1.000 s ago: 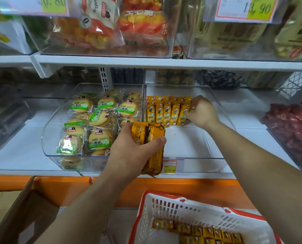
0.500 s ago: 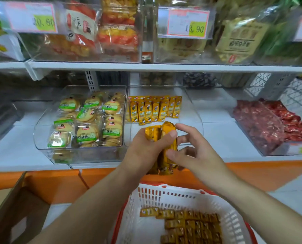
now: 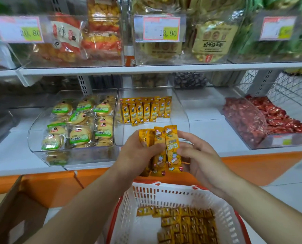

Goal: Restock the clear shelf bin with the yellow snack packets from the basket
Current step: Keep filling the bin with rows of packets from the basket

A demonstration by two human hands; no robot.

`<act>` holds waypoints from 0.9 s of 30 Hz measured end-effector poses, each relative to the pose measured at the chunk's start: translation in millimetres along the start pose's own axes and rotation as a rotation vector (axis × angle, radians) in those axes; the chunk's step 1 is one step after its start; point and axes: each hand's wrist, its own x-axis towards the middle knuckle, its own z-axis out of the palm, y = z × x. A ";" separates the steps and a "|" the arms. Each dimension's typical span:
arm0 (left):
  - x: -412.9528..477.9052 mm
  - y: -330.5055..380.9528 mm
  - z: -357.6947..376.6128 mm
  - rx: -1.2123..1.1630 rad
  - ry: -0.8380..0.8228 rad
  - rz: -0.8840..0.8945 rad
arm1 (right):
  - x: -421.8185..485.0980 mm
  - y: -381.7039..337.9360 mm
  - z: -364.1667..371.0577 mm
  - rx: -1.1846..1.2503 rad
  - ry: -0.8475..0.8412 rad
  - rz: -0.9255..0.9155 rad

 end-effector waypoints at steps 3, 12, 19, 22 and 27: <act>3.4 0.4 -0.1 0.025 0.004 0.010 | 3.6 2.8 -2.5 -0.044 -0.057 -0.004; 20.8 7.8 -32.2 0.077 0.104 0.047 | 42.8 -18.5 -17.1 -0.337 0.179 -0.206; 26.5 17.8 -64.2 0.115 0.152 0.090 | 137.6 -53.6 -28.0 -0.953 0.208 -0.439; 23.4 20.2 -69.4 0.100 0.143 0.095 | 181.2 -67.6 -35.5 -1.268 0.194 -0.390; 31.8 15.0 -80.4 0.053 0.153 0.079 | 248.6 -63.3 -35.3 -1.695 0.006 -0.309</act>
